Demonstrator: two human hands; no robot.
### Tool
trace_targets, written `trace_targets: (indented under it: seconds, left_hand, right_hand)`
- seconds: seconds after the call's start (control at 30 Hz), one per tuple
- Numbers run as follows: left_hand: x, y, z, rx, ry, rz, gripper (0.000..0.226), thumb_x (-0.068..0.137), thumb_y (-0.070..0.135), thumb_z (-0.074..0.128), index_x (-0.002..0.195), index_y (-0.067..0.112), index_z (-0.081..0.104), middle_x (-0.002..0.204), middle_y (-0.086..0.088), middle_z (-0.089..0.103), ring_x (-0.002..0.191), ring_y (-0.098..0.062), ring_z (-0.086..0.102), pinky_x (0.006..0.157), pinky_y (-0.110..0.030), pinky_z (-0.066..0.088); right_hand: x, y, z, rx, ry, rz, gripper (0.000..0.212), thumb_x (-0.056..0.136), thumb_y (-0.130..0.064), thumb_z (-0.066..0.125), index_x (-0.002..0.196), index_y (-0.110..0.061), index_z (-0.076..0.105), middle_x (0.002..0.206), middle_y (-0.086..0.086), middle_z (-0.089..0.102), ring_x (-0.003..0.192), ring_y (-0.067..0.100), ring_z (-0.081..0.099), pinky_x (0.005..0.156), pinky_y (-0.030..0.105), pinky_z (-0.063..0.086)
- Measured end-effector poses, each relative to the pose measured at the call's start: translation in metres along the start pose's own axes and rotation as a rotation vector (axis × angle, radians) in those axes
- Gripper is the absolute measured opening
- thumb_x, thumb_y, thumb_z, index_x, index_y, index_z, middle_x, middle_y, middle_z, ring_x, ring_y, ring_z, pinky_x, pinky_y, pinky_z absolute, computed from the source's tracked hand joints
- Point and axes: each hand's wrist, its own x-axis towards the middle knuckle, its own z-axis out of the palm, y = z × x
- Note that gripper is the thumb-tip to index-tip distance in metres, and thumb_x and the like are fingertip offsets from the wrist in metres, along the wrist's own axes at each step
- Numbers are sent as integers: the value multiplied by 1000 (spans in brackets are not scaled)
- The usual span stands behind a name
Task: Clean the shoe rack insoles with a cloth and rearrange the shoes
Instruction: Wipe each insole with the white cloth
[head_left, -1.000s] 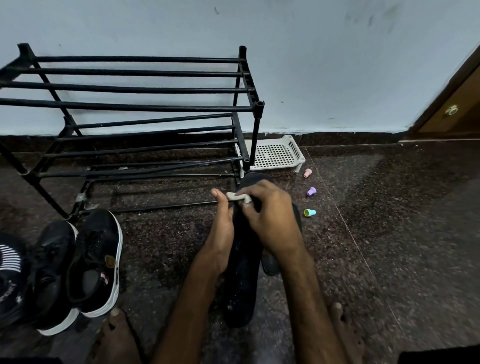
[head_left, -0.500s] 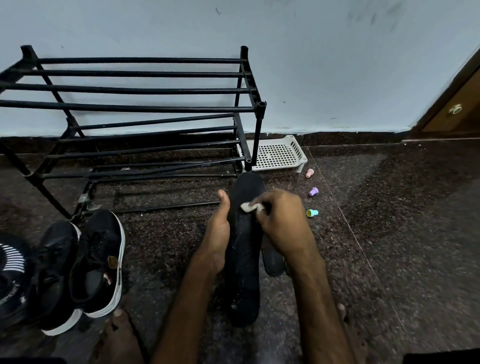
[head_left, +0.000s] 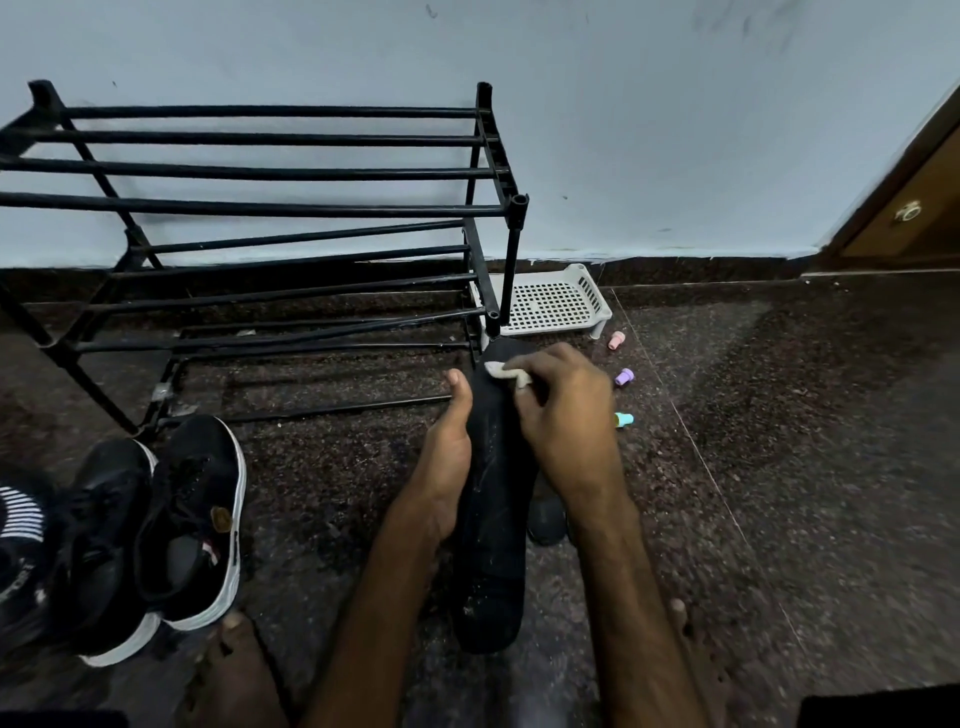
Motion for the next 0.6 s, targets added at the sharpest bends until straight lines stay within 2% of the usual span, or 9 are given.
trace_targets:
  seconds: [0.07, 0.13, 0.17, 0.23, 0.33, 0.4, 0.47, 0.5, 0.6]
  left_hand:
    - [0, 0, -3, -8, -33, 15, 79, 93, 69, 25, 121, 6, 63, 98, -16, 71, 87, -26, 71, 67, -33, 59]
    - [-1, 1, -6, 4, -74, 11, 83, 93, 71, 18, 111, 6, 65, 88, -15, 72, 76, -27, 72, 58, -37, 60]
    - [-1, 3, -8, 23, -92, 9, 84, 92, 72, 15, 108, 6, 65, 83, -15, 72, 69, -27, 71, 52, -39, 59]
    - [-1, 4, -6, 62, -120, -12, 85, 89, 73, 18, 107, 8, 69, 82, -14, 71, 65, -27, 69, 48, -41, 57]
    - [-1, -1, -1, 83, -140, -57, 80, 87, 70, 33, 121, 5, 64, 90, -15, 70, 71, -26, 68, 52, -38, 59]
    - [0, -2, -4, 38, -138, -45, 76, 88, 66, 37, 124, 3, 60, 87, -15, 69, 69, -25, 69, 54, -35, 58]
    - [0, 0, -8, 19, -141, -48, 74, 88, 69, 33, 112, 7, 66, 85, -13, 70, 67, -25, 69, 52, -37, 58]
    - [1, 1, -10, 25, -132, -55, 75, 89, 70, 31, 108, 9, 69, 85, -13, 71, 65, -25, 69, 49, -38, 58]
    - [-1, 2, -7, 34, -142, -69, 76, 92, 68, 26, 116, 8, 65, 89, -13, 73, 65, -24, 70, 46, -39, 56]
  right_hand:
    - [-2, -7, 0, 81, -162, -67, 21, 83, -3, 67, 99, -12, 76, 95, -2, 66, 86, 10, 61, 83, 22, 49]
    - [-3, -1, -6, 73, -314, -49, 19, 83, -5, 69, 97, -15, 78, 93, -5, 67, 85, 9, 62, 82, 27, 51]
    - [-4, 4, -9, 35, -321, -20, 19, 83, -7, 69, 96, -18, 78, 92, -5, 67, 84, 10, 62, 82, 31, 52]
    - [-4, 13, -13, -45, -185, 68, 20, 84, -7, 67, 97, -19, 77, 94, -3, 66, 84, 13, 62, 83, 34, 53]
    - [0, 8, -12, -91, 41, 103, 21, 85, -5, 65, 102, -14, 75, 97, 2, 65, 87, 18, 62, 84, 34, 52]
    - [1, 2, -8, -22, -42, 1, 21, 85, -3, 66, 101, -13, 75, 95, 1, 65, 85, 15, 61, 82, 28, 49]
    - [-3, 1, -8, 10, -202, -24, 20, 84, -4, 67, 98, -16, 76, 94, -2, 65, 85, 12, 60, 82, 27, 49]
    - [-4, 4, -9, -16, -224, -2, 20, 84, -5, 68, 97, -17, 77, 94, -2, 66, 86, 13, 61, 83, 29, 51]
    - [-2, 11, -16, -88, -40, 140, 20, 86, -8, 66, 101, -18, 75, 99, -1, 65, 88, 15, 61, 86, 35, 53]
